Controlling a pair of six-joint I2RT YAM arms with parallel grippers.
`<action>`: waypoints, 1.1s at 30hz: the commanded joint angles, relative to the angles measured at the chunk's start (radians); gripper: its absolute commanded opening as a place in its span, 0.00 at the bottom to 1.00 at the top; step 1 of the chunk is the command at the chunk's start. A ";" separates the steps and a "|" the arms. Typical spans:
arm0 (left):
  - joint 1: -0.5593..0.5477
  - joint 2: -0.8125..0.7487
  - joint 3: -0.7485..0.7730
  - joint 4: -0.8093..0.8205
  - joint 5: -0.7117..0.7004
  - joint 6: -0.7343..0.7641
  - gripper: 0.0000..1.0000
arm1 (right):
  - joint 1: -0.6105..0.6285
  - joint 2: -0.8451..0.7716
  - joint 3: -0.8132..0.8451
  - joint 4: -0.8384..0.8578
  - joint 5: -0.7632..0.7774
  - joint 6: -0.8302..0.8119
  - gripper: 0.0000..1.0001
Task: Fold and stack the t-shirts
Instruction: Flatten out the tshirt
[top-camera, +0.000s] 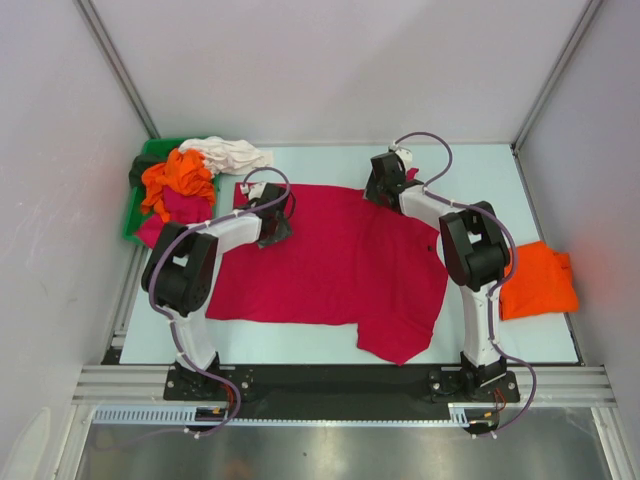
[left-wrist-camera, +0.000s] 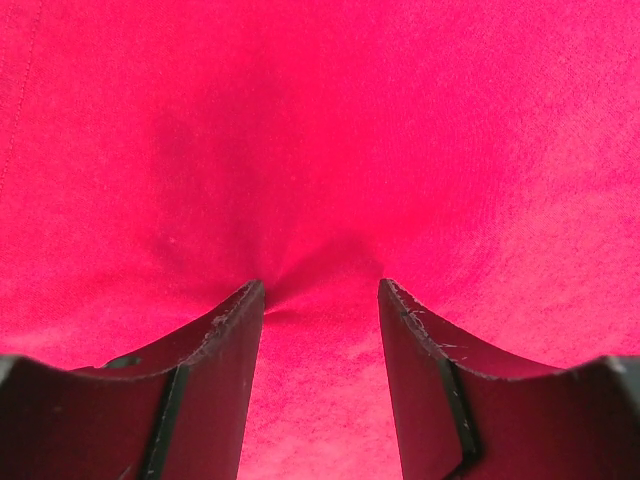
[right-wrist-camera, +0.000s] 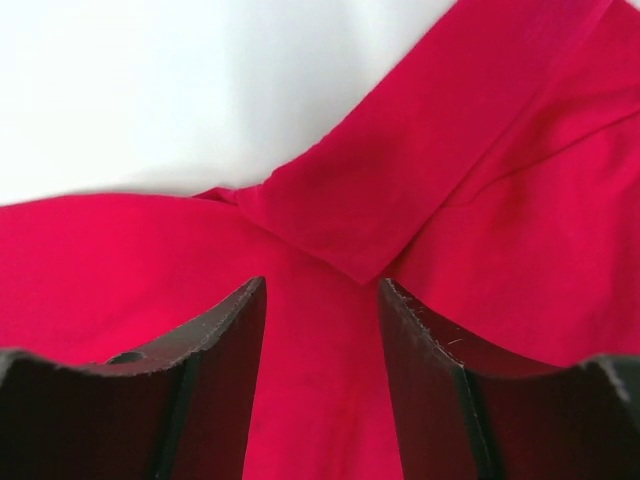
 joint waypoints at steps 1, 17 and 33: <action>-0.011 -0.036 -0.032 -0.038 0.036 -0.036 0.55 | 0.005 0.014 0.000 0.043 0.016 0.051 0.54; -0.013 -0.051 -0.039 -0.046 0.036 -0.031 0.56 | -0.012 0.054 -0.026 0.072 0.027 0.117 0.54; -0.013 -0.046 -0.036 -0.049 0.033 -0.031 0.55 | -0.036 0.112 0.054 0.075 0.038 0.133 0.00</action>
